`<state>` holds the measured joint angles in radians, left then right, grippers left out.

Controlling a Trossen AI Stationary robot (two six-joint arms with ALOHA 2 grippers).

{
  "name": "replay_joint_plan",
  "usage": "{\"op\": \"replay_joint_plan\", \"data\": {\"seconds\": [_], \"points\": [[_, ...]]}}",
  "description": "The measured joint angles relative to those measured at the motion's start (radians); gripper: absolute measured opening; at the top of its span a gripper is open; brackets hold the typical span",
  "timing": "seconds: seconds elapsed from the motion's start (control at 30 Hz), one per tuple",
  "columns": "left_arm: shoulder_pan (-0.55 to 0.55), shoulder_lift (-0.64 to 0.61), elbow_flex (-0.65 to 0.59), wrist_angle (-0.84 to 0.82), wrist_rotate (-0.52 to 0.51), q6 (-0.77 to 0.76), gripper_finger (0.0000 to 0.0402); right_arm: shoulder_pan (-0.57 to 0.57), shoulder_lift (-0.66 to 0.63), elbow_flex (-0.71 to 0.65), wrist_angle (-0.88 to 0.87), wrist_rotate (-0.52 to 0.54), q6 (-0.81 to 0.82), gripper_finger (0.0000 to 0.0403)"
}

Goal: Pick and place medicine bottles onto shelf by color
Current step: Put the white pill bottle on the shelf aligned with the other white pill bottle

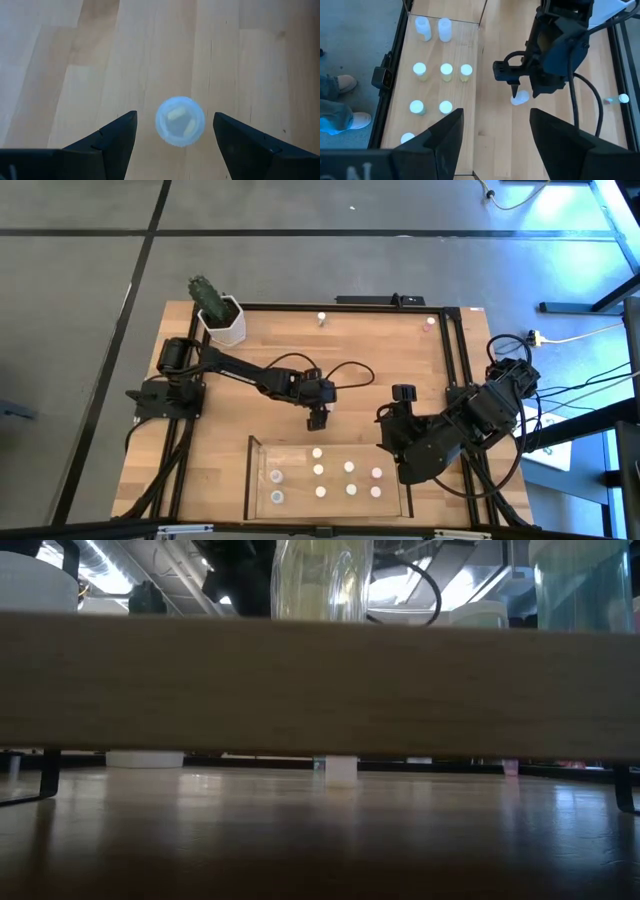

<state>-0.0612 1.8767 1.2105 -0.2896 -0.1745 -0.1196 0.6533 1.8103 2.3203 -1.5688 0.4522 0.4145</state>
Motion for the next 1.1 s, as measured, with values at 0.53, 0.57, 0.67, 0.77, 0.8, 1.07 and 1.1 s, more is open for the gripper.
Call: {"op": "replay_joint_plan", "data": {"seconds": [0.53, 0.57, 0.67, 0.77, 0.8, 1.07, 1.1], "points": [[-0.001, 0.027, 0.000, -0.005, 0.039, 0.001, 0.0206, 0.000, 0.000, 0.000, 0.000, 0.000, -0.002, 0.0229], [-0.004, 0.036, 0.001, 0.009, 0.039, 0.000, 0.0201, 0.000, 0.000, 0.000, 0.000, 0.000, -0.002, 0.0229], [-0.012, 0.047, 0.000, 0.011, 0.039, 0.000, 0.0189, 0.000, 0.000, 0.000, 0.000, 0.000, -0.001, 0.0229], [-0.018, 0.051, 0.000, 0.012, 0.039, 0.000, 0.0175, 0.000, 0.000, 0.000, 0.001, 0.000, -0.001, 0.0229], [-0.020, 0.051, 0.001, 0.017, 0.039, -0.001, 0.0171, 0.000, 0.000, 0.000, 0.002, 0.000, -0.001, 0.0229], [-0.020, 0.038, 0.001, 0.017, 0.039, -0.001, 0.0163, 0.000, 0.000, 0.000, 0.004, 0.002, 0.000, 0.0229], [-0.020, 0.035, 0.001, 0.021, 0.039, -0.001, 0.0163, 0.000, 0.000, 0.000, 0.003, 0.001, 0.000, 0.0229]]}}
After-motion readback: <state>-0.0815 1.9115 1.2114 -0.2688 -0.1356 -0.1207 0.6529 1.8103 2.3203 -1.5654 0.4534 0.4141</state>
